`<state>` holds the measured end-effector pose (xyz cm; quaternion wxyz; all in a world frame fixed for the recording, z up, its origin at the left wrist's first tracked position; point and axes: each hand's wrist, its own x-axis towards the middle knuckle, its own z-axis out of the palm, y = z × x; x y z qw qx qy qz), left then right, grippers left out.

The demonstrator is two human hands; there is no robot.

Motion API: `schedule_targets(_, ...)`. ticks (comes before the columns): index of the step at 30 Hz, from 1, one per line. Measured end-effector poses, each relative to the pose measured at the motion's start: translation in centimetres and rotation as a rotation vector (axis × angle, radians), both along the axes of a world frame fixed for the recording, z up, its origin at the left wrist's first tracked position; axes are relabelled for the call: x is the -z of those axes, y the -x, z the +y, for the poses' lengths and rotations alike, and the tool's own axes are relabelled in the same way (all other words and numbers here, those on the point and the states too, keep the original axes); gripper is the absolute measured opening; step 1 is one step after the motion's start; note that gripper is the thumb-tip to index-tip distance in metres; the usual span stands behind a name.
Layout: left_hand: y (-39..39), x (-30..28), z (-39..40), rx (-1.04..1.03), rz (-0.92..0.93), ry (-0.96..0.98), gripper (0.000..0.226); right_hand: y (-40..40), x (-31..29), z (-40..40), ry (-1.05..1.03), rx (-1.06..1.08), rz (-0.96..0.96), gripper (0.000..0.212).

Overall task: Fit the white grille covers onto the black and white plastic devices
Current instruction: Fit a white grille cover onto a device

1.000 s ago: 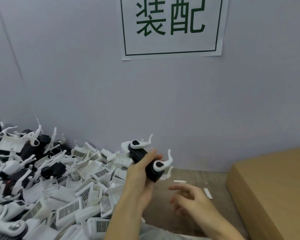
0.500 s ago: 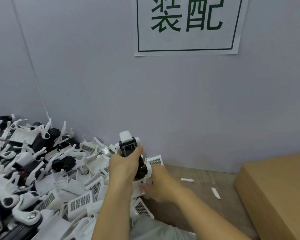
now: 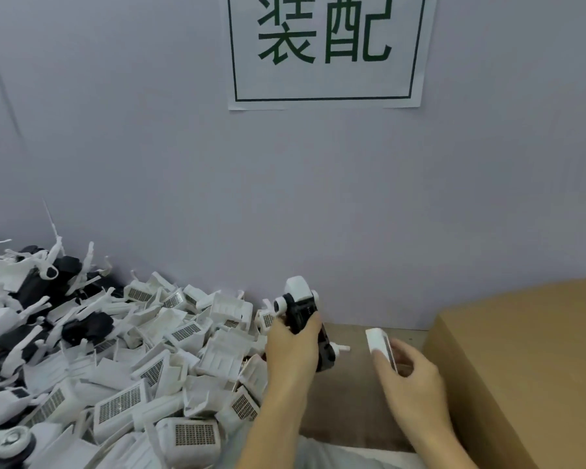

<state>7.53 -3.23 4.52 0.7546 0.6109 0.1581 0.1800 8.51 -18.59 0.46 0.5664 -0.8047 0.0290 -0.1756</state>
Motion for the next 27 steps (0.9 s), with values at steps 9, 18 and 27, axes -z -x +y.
schedule_targets(9,-0.8,2.7,-4.1,0.257,-0.093,0.036,0.015,0.4,-0.2,2.5,0.034,-0.179,-0.184,0.039)
schedule_targets(18,-0.6,3.2,-3.5,0.101,-0.097,-0.118,0.01,0.3,0.1,1.8,-0.009,-0.341,-0.193,0.028)
schedule_targets(27,0.0,2.7,-3.4,0.216,-0.194,-0.185,0.011,-0.7,-0.8,0.7,-0.624,-0.483,0.083,0.028)
